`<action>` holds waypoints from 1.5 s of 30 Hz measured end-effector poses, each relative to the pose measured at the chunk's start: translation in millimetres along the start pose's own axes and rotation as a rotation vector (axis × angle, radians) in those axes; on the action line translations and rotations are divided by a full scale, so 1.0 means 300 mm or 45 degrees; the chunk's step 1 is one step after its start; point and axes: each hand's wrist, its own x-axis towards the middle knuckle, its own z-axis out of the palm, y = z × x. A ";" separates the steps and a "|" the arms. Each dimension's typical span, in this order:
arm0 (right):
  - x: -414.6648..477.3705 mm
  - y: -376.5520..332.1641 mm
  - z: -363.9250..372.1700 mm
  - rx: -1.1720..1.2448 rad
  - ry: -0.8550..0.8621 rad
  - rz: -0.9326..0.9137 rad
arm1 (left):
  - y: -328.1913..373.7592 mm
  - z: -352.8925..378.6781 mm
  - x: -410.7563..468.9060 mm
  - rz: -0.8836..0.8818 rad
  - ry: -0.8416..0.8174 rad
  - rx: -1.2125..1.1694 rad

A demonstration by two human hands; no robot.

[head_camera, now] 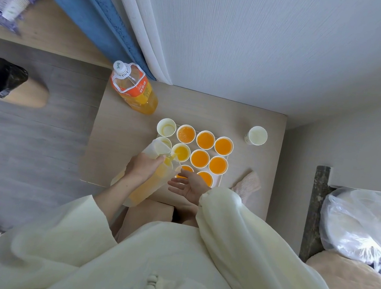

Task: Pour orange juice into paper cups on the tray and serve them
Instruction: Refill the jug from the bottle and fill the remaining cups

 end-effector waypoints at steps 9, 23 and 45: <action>0.004 -0.002 -0.002 0.010 -0.006 0.009 | 0.009 -0.007 -0.009 0.024 0.009 0.006; 0.008 -0.006 0.000 -0.005 0.010 0.010 | 0.018 -0.006 -0.012 0.010 0.012 0.009; 0.009 -0.008 0.004 0.011 0.023 -0.002 | 0.020 -0.010 -0.004 0.011 0.008 0.036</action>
